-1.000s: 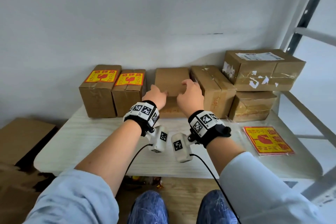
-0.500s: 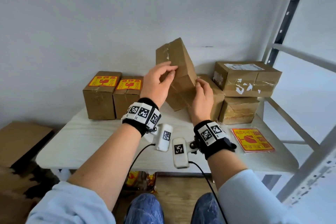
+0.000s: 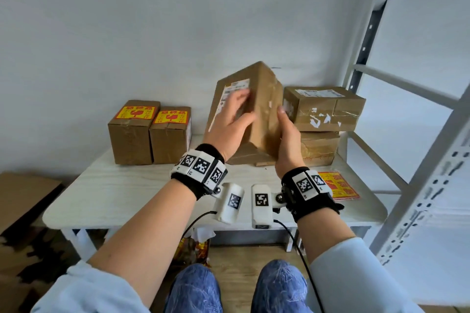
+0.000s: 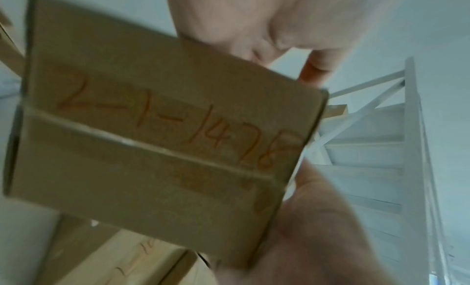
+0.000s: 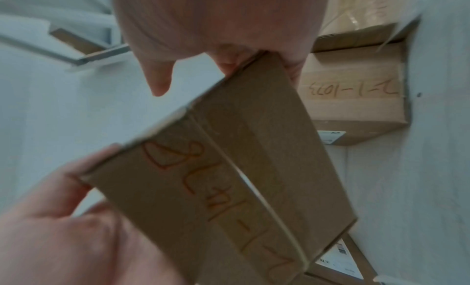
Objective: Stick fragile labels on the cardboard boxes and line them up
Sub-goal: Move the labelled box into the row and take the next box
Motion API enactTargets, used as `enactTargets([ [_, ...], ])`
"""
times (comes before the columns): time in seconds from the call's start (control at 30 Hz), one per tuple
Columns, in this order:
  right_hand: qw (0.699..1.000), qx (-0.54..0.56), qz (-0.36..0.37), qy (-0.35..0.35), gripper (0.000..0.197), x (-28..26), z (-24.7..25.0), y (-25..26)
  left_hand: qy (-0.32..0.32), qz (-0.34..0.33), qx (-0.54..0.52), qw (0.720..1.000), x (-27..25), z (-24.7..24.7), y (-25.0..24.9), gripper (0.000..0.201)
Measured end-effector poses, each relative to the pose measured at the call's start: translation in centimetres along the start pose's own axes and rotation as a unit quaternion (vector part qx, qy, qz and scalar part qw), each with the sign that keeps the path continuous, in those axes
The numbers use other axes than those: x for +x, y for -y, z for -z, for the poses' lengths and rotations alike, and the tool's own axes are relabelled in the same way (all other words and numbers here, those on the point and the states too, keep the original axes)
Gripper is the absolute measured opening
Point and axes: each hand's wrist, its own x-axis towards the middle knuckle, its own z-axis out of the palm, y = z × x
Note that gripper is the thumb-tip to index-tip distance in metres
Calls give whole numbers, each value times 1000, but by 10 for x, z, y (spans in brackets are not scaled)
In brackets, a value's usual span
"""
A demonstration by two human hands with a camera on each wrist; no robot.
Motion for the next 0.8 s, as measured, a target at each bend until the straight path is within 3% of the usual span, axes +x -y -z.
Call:
enactTargets([
  [0.07, 999, 43, -16, -14, 76, 1, 9, -6, 75, -28, 38, 996, -2, -3, -7, 42],
  [0.13, 997, 70, -24, -19, 75, -1, 16, -8, 136, -65, 136, 979, -5, -9, -11, 44],
  [0.23, 998, 53, -11, -37, 72, 1, 27, -11, 155, -126, 242, 950, -10, -22, -13, 53],
  [0.37, 997, -15, 14, -76, 58, 1, 34, 0, 136, -89, 173, 971, -12, -28, -8, 52],
  [0.5, 983, -156, 53, -77, 46, 0, 35, 13, 55, -33, 89, 994, -14, -28, -9, 53],
  [0.63, 955, -282, 76, -44, 36, -8, 32, 23, -29, 25, 63, 997, -16, -31, -8, 64],
  [0.8, 936, -340, 81, -34, 39, -13, 31, 34, -60, 83, 39, 994, -16, -28, -21, 67],
])
